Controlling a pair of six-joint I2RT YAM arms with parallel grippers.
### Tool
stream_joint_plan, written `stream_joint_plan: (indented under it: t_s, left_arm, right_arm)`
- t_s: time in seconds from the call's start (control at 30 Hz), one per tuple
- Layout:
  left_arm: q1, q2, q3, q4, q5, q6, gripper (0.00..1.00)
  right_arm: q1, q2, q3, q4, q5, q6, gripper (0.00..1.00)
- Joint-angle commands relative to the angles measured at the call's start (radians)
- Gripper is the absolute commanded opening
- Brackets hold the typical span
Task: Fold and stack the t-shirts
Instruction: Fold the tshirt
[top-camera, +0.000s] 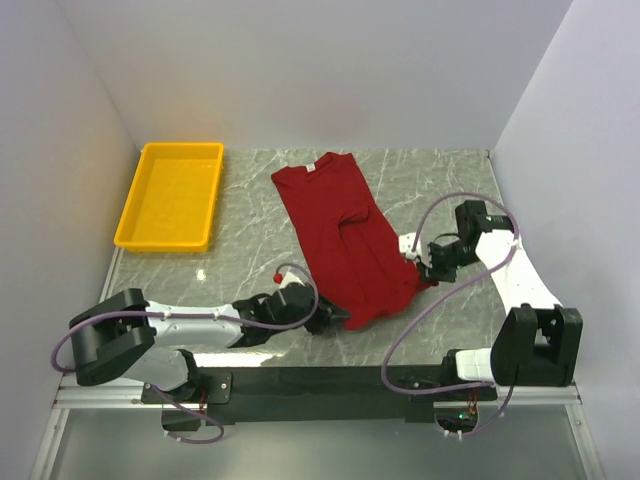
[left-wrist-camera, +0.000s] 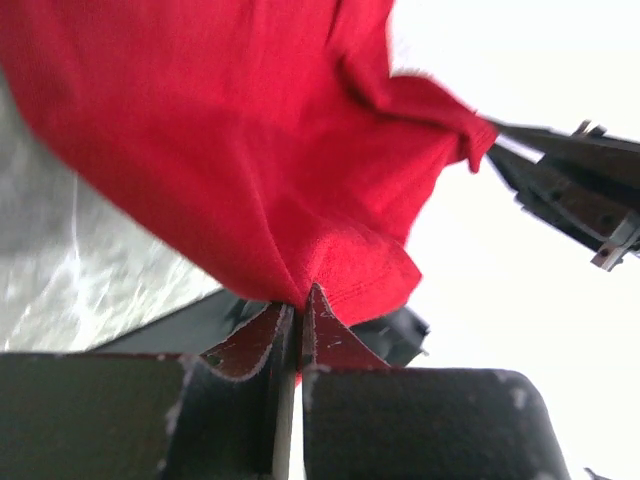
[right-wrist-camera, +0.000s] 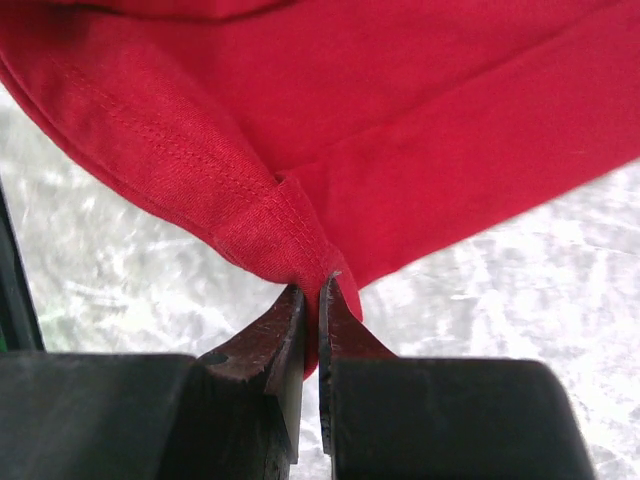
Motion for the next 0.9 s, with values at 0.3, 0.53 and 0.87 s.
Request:
stream_joint_plan:
  t_s: [0.3, 0.53, 0.87]
  left_arm:
    - [0.314, 0.012, 0.021, 0.006, 0.176, 0.116, 0.07]
    - [0.454, 0.116, 0.126, -0.023, 0.261, 0.205, 0.06]
    - [0.526, 0.218, 0.214, -0.054, 0.313, 0.254, 0.04]
  right_arm:
    - [0.135, 0.236, 0.29, 0.209, -0.047, 0.472, 0.0]
    - [0.165, 0.414, 0.418, 0.302, 0.019, 0.635, 0.0]
    - [0.168, 0.524, 0.513, 0.342, 0.047, 0.708, 0.0]
